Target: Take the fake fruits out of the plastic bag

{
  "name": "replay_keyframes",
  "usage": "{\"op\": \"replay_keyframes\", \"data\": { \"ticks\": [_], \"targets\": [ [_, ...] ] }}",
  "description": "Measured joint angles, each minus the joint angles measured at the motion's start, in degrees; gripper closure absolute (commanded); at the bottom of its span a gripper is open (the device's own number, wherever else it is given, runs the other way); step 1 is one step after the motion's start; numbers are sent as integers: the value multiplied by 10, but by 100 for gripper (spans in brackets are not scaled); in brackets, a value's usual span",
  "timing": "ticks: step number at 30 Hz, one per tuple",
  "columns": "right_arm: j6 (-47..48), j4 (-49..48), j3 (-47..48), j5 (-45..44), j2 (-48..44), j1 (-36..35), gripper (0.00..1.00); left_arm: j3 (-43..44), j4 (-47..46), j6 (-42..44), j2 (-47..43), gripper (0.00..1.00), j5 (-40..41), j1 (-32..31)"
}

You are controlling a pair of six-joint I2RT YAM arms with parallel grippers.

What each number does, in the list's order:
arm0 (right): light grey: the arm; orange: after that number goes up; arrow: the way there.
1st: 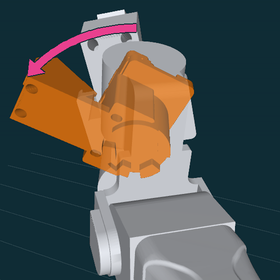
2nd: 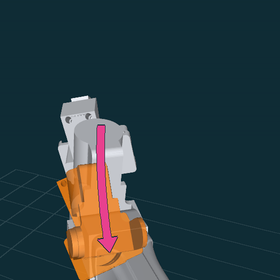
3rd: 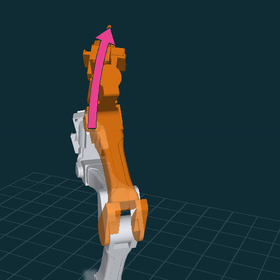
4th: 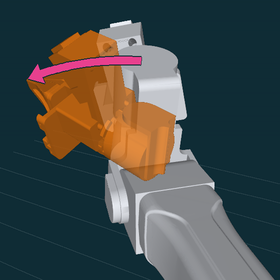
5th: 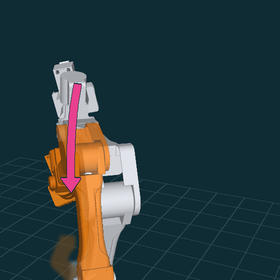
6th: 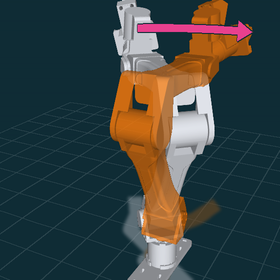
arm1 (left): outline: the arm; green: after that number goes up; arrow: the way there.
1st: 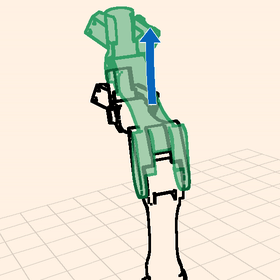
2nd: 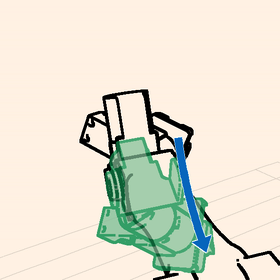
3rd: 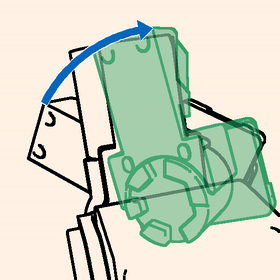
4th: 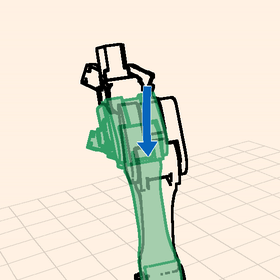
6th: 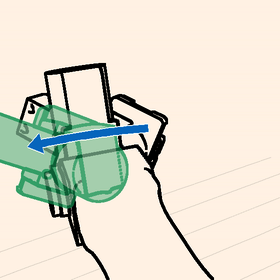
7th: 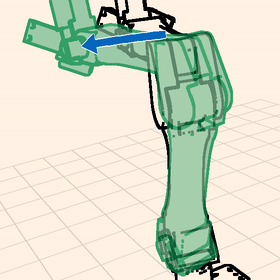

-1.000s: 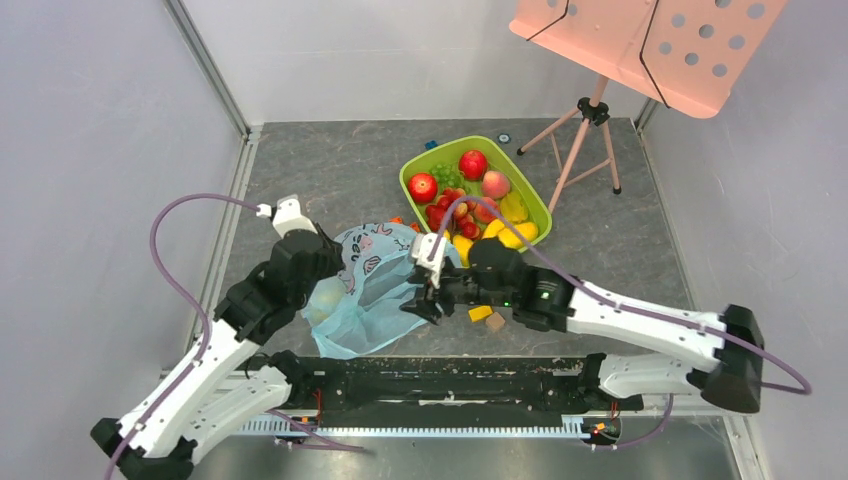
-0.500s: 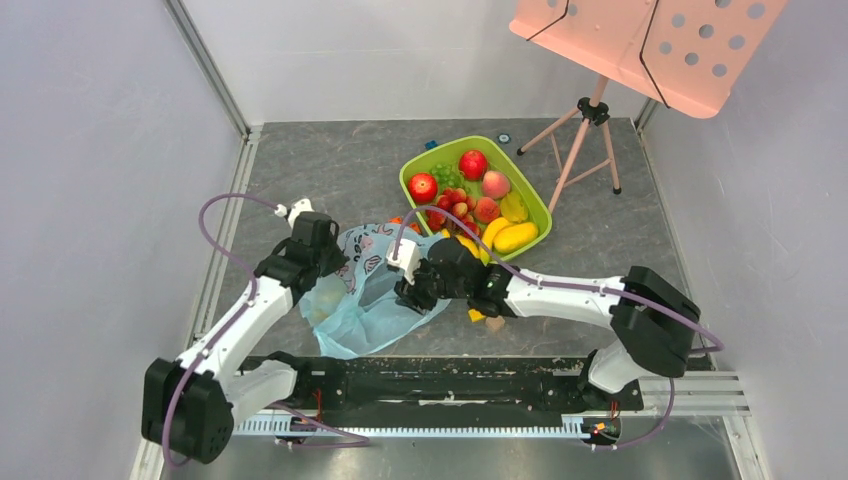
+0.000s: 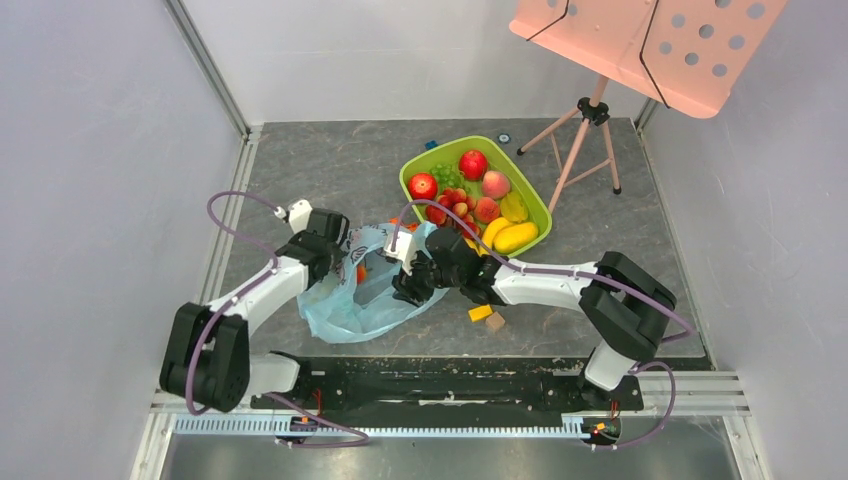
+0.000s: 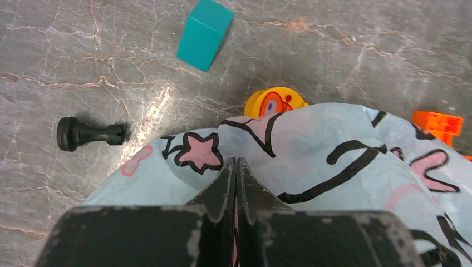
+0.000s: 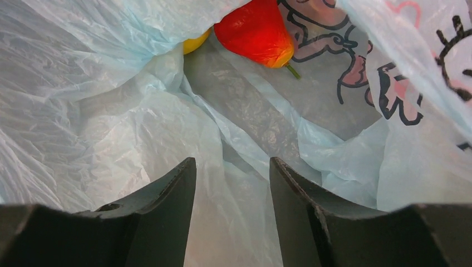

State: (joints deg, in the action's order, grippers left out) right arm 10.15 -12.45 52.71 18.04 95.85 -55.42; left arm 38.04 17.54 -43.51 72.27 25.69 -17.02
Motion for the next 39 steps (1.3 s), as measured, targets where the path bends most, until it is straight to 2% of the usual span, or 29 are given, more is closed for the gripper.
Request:
{"op": "replay_keyframes", "data": {
  "ticks": [8,13,18,23,30,35,39],
  "targets": [
    [31,-4,7,24,7,0,41,0,-48,-7,114,98,-8,3],
    [47,-31,-28,31,-7,-2,40,-5,-103,-6,128,98,-46,5],
    [59,-50,-104,6,-64,-26,41,-40,-143,-6,101,98,-98,-1],
    [50,-103,-186,-41,-114,-78,41,-79,-167,-6,66,98,-162,-33],
    [19,-188,-312,-170,-169,-162,39,-143,-206,-6,4,98,-233,-83],
    [-5,-212,-325,-229,-186,-171,38,-168,-220,-6,-43,98,-265,-99],
    [-3,-188,-280,-228,-195,-171,36,-170,-228,-6,-60,98,-280,-101]
  ]
}}
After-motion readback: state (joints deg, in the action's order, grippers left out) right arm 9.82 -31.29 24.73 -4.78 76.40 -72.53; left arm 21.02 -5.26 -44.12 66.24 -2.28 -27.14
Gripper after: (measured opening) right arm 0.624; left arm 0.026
